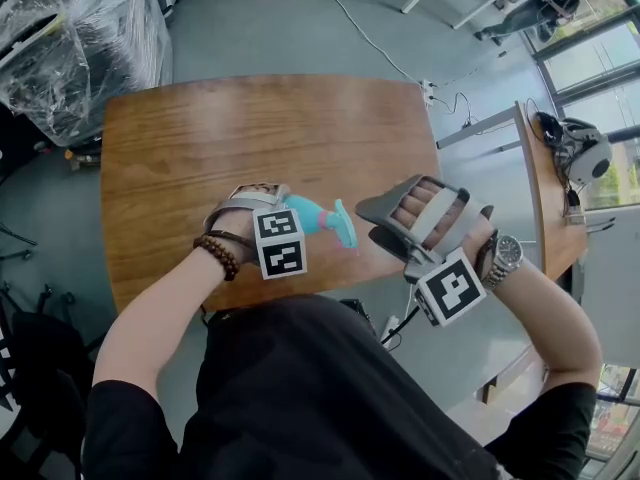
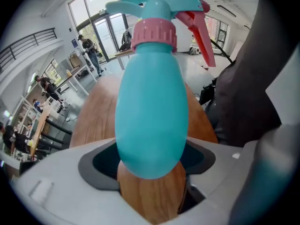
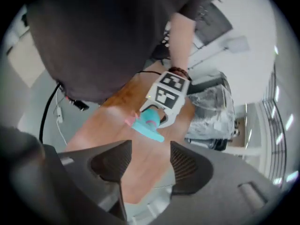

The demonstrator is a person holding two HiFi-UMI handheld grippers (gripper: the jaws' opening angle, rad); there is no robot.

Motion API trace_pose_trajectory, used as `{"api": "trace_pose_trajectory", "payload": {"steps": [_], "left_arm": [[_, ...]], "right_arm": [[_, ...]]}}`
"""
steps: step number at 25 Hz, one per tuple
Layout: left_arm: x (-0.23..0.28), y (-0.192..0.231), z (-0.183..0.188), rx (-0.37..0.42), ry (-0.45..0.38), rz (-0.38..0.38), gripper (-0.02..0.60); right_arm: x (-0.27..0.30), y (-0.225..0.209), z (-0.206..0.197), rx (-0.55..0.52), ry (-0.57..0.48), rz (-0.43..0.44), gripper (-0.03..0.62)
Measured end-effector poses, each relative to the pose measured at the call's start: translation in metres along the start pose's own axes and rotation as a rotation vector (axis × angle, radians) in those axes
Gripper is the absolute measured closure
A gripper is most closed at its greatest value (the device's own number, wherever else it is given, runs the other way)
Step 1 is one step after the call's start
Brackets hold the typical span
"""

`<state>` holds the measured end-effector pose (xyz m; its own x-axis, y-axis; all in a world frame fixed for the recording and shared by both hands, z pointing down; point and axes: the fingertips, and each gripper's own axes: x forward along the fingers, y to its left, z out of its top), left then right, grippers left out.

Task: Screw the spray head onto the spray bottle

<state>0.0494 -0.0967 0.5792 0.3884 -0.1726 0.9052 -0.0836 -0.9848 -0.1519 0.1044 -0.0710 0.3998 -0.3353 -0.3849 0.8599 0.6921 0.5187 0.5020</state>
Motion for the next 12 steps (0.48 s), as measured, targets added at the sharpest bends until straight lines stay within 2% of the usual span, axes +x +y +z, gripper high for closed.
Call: {"api": "trace_pose_trajectory", "payload": {"steps": [3, 6, 10, 12], "left_arm": [[-0.002, -0.010, 0.006, 0.046, -0.015, -0.049, 0.178], [-0.004, -0.021, 0.013, 0.088, -0.033, -0.087, 0.178], [-0.005, -0.034, 0.023, 0.144, -0.050, -0.115, 0.178], [-0.006, -0.037, 0.028, 0.162, -0.056, -0.114, 0.178]], "right_arm": [[0.010, 0.011, 0.022, -0.188, -0.043, -0.033, 0.350], [0.020, 0.026, 0.035, -0.326, -0.070, -0.031, 0.350], [0.030, 0.042, 0.046, -0.383, -0.096, 0.005, 0.352], [0.033, 0.046, 0.048, -0.387, -0.104, 0.020, 0.377]]}}
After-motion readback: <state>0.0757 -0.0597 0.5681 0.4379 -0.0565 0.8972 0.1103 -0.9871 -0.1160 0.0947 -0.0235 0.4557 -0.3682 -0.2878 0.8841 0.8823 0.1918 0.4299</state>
